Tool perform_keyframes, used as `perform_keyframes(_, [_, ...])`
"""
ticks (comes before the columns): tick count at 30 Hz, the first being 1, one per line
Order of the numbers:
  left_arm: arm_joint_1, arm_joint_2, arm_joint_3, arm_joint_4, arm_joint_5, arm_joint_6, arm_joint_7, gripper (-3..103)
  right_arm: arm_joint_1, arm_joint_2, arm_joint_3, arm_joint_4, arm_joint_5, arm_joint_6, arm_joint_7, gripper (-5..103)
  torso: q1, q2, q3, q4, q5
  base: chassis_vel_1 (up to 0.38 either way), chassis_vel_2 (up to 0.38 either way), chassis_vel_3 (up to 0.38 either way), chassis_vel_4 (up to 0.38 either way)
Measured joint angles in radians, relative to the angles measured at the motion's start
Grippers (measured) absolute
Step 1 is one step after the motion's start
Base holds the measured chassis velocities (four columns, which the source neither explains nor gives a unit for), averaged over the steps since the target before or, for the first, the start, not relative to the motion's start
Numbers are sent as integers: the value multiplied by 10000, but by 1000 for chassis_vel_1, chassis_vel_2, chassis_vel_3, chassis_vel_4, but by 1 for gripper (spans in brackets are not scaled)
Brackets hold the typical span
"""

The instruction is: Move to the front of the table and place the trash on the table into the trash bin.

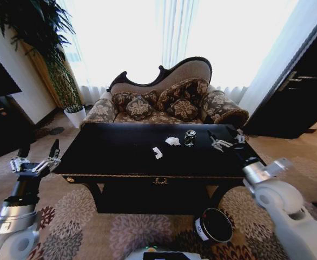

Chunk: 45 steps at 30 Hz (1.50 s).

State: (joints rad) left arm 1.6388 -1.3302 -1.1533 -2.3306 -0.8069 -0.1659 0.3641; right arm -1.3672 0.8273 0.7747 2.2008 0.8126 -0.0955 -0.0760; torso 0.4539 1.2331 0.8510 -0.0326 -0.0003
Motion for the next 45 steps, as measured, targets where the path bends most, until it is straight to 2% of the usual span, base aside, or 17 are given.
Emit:
perform_keyframes(4, [-92, 210, 68, 148, -36, 25, -6, 100, 139, -241, -152, -295, -279, 15, -100, 100, 0, 0, -1, 1, 0, 0, 0, 0, 0])
perform_keyframes(8, [-86, 287, 183, 198, -120, 27, -11, 100, 295, -477, -370, -1173, -1244, 590, -852, 100, 1, 0, 0, 0, 0, 0, 0, 0, 0])
perform_keyframes(10, [-68, 288, 158, 158, -164, 27, -11, 100, 348, -556, -497, -1342, -1248, 649, -928, 100, 1, 0, 0, 1, 1, 0, 0, 0, 0])
perform_keyframes(16, [-95, 402, -131, 119, -442, 99, -52, 100, 1206, -1008, -1572, -2278, -877, 929, -1162, 100, -1, 0, -1, 3, 3, 0, 0, 0, 0])
perform_keyframes(18, [-105, 447, -193, 216, -470, 118, -67, 100, 1523, -1239, -2057, -2573, -224, 1161, -1276, 100, 1, 0, -1, 3, 1, 0, 0, 0, 0])
perform_keyframes(21, [-105, 502, -291, 351, -480, 119, -70, 100, 1774, -1505, -2455, -2938, 191, 1391, -1409, 100, 1, -1, 0, 1, 1, 0, 0, 0, 0])
perform_keyframes(26, [-170, 696, -569, 711, -544, 107, -70, 100, 2601, -2034, -3153, -3751, 9, 1617, -1509, 100, 0, 0, -1, 1, 1, 0, 0, 0, 0])
perform_keyframes(30, [-176, 687, -613, 897, -528, 72, -65, 100, 3176, -2138, -3598, -4134, -131, 1615, -1498, 100, 1, 0, 0, 2, -1, 0, 0, 0, 0])
perform_keyframes(35, [-215, 642, -521, 1007, -424, 53, -47, 100, 3854, -1996, -4315, -4774, -865, 1702, -1573, 100, 0, 0, -1, 2, 2, 0, 0, 0, 0])
perform_keyframes(45, [-329, 692, -318, 1203, -217, 74, -29, 100, 4505, -1596, -5344, -5204, -844, 1838, -1902, 100, 0, 0, 0, 2, 1, 0, 0, 0, 0])
